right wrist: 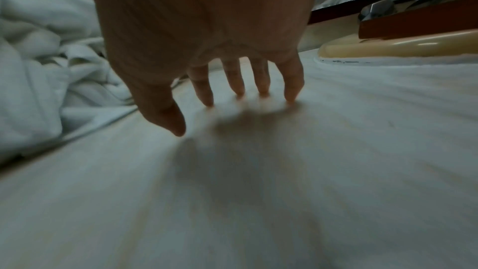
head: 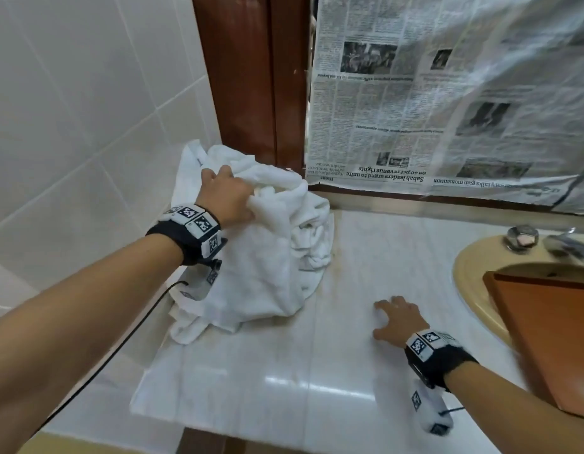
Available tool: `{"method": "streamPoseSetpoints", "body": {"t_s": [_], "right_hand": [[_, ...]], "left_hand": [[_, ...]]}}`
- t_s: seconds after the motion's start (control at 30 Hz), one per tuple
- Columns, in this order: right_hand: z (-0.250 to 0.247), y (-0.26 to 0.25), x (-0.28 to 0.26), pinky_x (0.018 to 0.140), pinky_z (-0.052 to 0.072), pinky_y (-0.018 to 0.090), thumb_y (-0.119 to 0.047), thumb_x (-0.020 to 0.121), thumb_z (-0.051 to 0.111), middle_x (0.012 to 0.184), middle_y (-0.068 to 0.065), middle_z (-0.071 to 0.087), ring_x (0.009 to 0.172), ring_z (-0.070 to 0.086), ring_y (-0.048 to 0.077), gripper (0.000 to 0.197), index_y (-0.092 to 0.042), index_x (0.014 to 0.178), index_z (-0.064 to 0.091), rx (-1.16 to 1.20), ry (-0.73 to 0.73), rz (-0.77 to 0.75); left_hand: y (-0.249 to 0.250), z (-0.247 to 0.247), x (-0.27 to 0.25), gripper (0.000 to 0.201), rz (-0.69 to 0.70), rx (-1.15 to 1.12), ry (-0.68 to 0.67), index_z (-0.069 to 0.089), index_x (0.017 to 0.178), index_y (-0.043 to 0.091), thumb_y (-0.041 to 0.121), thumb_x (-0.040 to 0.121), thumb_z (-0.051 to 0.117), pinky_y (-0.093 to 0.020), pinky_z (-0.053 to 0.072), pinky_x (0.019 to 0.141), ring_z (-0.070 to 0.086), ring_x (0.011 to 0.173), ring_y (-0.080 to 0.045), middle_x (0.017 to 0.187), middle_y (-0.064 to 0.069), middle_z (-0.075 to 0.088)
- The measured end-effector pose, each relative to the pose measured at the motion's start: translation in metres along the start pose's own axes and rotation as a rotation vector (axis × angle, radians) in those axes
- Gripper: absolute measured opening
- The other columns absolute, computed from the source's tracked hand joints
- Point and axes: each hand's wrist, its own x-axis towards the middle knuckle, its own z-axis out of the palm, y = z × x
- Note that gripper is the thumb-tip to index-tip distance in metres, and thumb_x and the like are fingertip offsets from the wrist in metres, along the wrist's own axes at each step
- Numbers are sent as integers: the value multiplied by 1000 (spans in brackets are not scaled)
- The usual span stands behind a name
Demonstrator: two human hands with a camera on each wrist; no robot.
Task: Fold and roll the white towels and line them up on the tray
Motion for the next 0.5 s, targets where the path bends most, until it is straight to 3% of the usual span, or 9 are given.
{"method": "streamPoseSetpoints", "body": {"t_s": [0.07, 0.13, 0.27, 0.33, 0.37, 0.43, 0.5], "right_hand": [[-15, -9, -4, 106, 38, 36, -41, 87, 59, 147, 6, 33, 133, 36, 27, 59, -22, 140, 41, 58, -23, 7], [-37, -29, -10, 100, 42, 29, -36, 89, 61, 139, 7, 47, 123, 49, 23, 51, -15, 133, 50, 203, -9, -35], [-109, -94, -34, 83, 48, 24, -34, 82, 73, 123, 5, 59, 99, 57, 14, 52, -19, 128, 54, 486, 205, -370], [-158, -128, -50, 76, 48, 19, -34, 80, 76, 125, 3, 57, 99, 57, 12, 64, -23, 136, 48, 600, 281, -550], [-184, -143, -59, 77, 49, 19, -34, 79, 77, 130, 2, 54, 105, 56, 14, 72, -25, 141, 42, 662, 291, -634], [-237, -168, -76, 92, 48, 31, -32, 78, 79, 138, 3, 46, 117, 51, 21, 83, -30, 146, 31, 736, 298, -781], [-284, -185, -96, 100, 44, 36, -26, 78, 80, 139, 3, 44, 121, 48, 22, 85, -33, 146, 29, 754, 288, -927]], "left_hand": [[-6, -10, -9, 16, 28, -86, 95, 59, 90, 25, 40, 85, 62, -40, 29, 88, 50, 106, -27, 86, 2, 56], [-14, -21, -18, 21, 22, -273, 158, 51, 76, 23, 35, 87, 63, -35, 34, 74, 57, 87, -31, 73, 3, 50], [-27, -66, -20, 34, 48, -423, 293, 38, 66, 25, 25, 86, 66, -32, 31, 58, 49, 66, -31, 60, 5, 43], [-29, -102, -13, 40, 70, -416, 388, 32, 64, 27, 20, 86, 65, -32, 28, 56, 47, 62, -28, 57, 7, 42], [-29, -122, -11, 39, 83, -418, 439, 32, 64, 27, 17, 85, 65, -31, 27, 56, 46, 62, -27, 57, 9, 41], [-29, -163, -4, 35, 113, -436, 515, 37, 68, 26, 14, 84, 67, -30, 27, 56, 47, 62, -25, 58, 11, 40], [-27, -203, 0, 31, 157, -477, 545, 42, 70, 23, 15, 83, 69, -32, 32, 55, 47, 62, -21, 59, 13, 43]]}}
